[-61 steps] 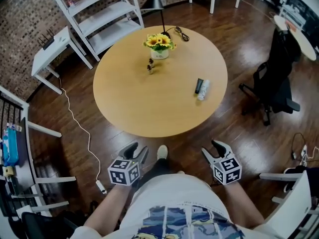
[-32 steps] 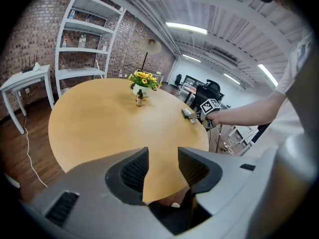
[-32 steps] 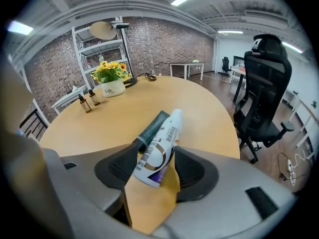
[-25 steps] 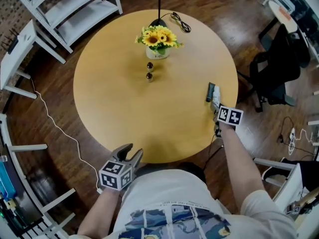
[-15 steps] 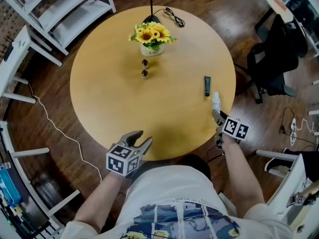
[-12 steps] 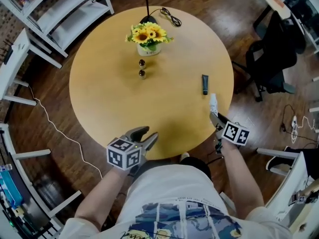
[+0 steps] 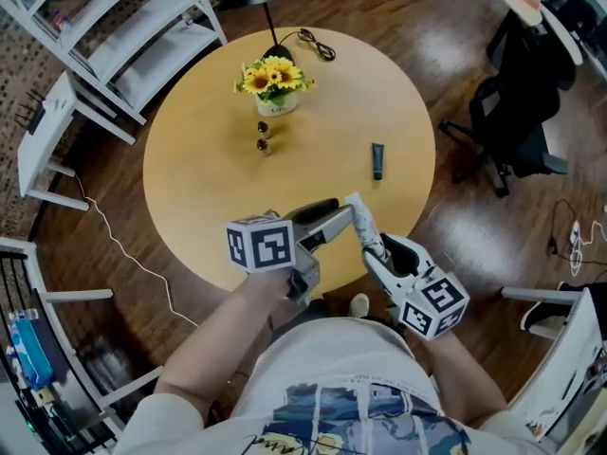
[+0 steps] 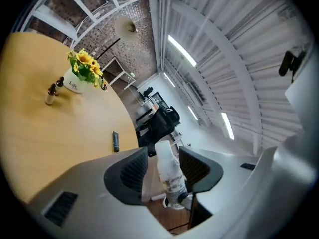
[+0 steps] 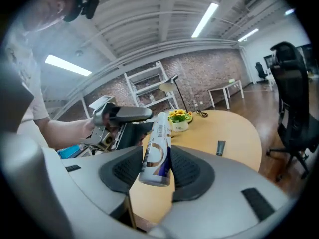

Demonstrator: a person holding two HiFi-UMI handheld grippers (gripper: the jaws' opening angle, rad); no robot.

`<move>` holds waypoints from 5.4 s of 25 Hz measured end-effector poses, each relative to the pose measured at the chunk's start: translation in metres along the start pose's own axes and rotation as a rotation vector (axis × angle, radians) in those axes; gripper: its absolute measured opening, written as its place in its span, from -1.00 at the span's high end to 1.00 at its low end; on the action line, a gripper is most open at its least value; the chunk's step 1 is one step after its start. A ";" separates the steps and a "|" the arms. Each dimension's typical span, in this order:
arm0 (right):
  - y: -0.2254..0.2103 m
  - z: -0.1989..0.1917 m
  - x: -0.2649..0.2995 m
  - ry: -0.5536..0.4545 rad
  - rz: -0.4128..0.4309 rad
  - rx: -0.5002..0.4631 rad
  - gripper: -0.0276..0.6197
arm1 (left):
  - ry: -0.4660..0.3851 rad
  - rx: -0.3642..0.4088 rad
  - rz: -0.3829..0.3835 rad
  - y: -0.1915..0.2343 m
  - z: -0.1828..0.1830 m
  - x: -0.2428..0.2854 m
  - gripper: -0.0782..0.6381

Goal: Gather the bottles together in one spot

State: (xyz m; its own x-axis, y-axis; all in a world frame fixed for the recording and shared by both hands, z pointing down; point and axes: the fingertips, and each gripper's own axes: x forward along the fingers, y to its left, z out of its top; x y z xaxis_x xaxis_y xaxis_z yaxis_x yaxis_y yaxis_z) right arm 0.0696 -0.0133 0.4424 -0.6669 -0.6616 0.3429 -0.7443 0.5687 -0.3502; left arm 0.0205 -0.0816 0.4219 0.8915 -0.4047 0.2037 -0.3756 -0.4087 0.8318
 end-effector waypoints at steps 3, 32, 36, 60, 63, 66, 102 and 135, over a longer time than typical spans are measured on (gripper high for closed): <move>0.008 -0.003 -0.016 -0.005 0.028 -0.126 0.32 | -0.018 -0.066 -0.050 -0.022 -0.005 0.010 0.15; -0.056 -0.041 -0.062 0.049 -0.059 -0.345 0.04 | 0.016 0.681 0.359 -0.011 0.014 0.043 0.45; -0.068 -0.031 -0.054 0.059 -0.102 -0.276 0.02 | -0.047 0.780 0.504 0.047 0.069 0.043 0.45; -0.102 -0.043 -0.049 0.213 -0.337 -0.081 0.03 | -0.205 0.788 0.862 0.272 0.224 0.062 0.45; -0.103 -0.041 -0.047 0.219 -0.346 -0.077 0.03 | -0.208 0.791 0.867 0.275 0.226 0.062 0.44; -0.104 -0.040 -0.042 0.223 -0.349 -0.076 0.03 | -0.194 0.804 0.868 0.275 0.225 0.065 0.44; -0.031 -0.041 -0.097 0.131 0.014 -0.325 -0.01 | -0.335 0.530 0.845 -0.036 -0.072 -0.182 0.33; 0.044 -0.085 -0.057 0.230 -0.278 -0.277 0.00 | -0.156 0.475 0.624 0.006 -0.152 -0.290 0.32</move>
State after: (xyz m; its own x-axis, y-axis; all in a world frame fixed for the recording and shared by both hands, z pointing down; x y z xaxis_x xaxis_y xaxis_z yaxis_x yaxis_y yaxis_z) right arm 0.0720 0.0913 0.4813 -0.4077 -0.6994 0.5870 -0.8572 0.5147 0.0179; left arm -0.2015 0.1574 0.4460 0.4491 -0.7687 0.4554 -0.8923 -0.3600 0.2722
